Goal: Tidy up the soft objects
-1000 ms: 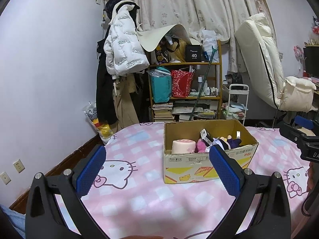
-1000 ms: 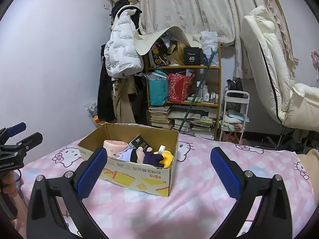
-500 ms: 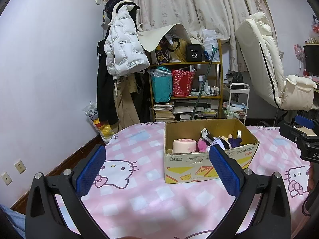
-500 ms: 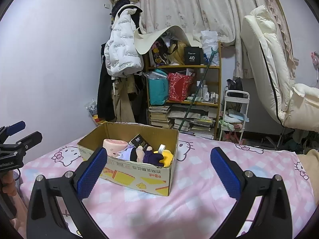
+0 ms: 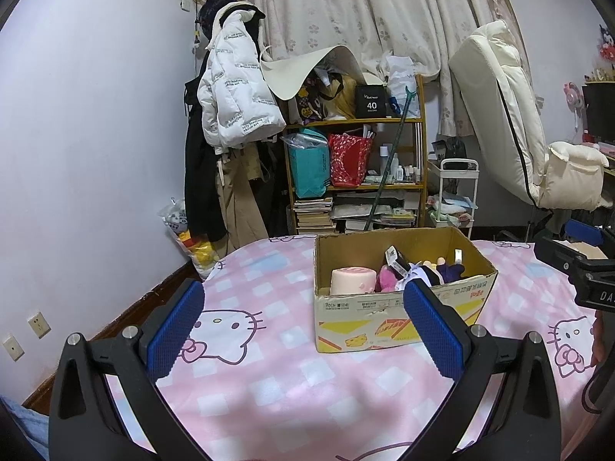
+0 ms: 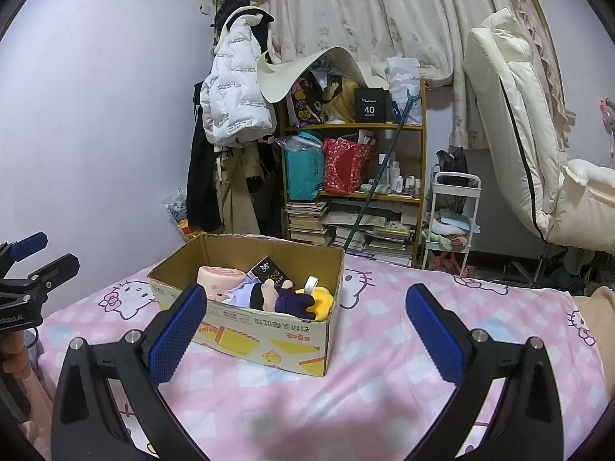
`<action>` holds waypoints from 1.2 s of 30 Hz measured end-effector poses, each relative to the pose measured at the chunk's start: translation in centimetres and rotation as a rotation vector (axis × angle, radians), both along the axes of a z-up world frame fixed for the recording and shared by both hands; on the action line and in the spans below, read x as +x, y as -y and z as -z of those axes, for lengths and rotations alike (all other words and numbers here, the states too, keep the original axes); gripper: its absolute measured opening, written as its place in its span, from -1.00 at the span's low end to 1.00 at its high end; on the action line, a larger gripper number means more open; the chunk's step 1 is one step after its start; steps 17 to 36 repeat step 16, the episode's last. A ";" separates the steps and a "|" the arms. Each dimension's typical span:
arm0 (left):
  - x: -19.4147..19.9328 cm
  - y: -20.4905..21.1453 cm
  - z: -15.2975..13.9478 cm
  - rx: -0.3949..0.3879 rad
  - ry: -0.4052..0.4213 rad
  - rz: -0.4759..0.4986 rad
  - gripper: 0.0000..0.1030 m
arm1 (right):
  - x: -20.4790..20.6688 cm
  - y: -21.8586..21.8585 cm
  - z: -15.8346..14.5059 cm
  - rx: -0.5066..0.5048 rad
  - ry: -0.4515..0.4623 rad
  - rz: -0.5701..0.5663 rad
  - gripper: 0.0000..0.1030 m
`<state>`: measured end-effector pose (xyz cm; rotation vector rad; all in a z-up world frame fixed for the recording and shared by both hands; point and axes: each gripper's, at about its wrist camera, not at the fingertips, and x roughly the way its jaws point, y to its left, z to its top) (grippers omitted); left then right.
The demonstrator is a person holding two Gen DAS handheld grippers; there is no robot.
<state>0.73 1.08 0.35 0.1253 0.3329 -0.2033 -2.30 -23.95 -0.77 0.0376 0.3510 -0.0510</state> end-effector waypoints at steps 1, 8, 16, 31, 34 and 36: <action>0.0 0.0 0.0 0.001 0.000 -0.001 0.98 | 0.0 0.0 0.0 0.000 0.000 0.000 1.00; 0.1 0.0 0.1 0.007 -0.004 -0.001 0.98 | 0.0 0.0 0.0 0.001 0.000 0.000 1.00; 0.1 -0.1 0.1 0.009 -0.004 -0.004 0.98 | 0.0 0.0 -0.1 0.002 -0.001 0.000 1.00; 0.1 -0.1 0.1 0.009 -0.004 -0.004 0.98 | 0.0 0.0 -0.1 0.002 -0.001 0.000 1.00; 0.1 -0.1 0.1 0.009 -0.004 -0.004 0.98 | 0.0 0.0 -0.1 0.002 -0.001 0.000 1.00; 0.1 -0.1 0.1 0.009 -0.004 -0.004 0.98 | 0.0 0.0 -0.1 0.002 -0.001 0.000 1.00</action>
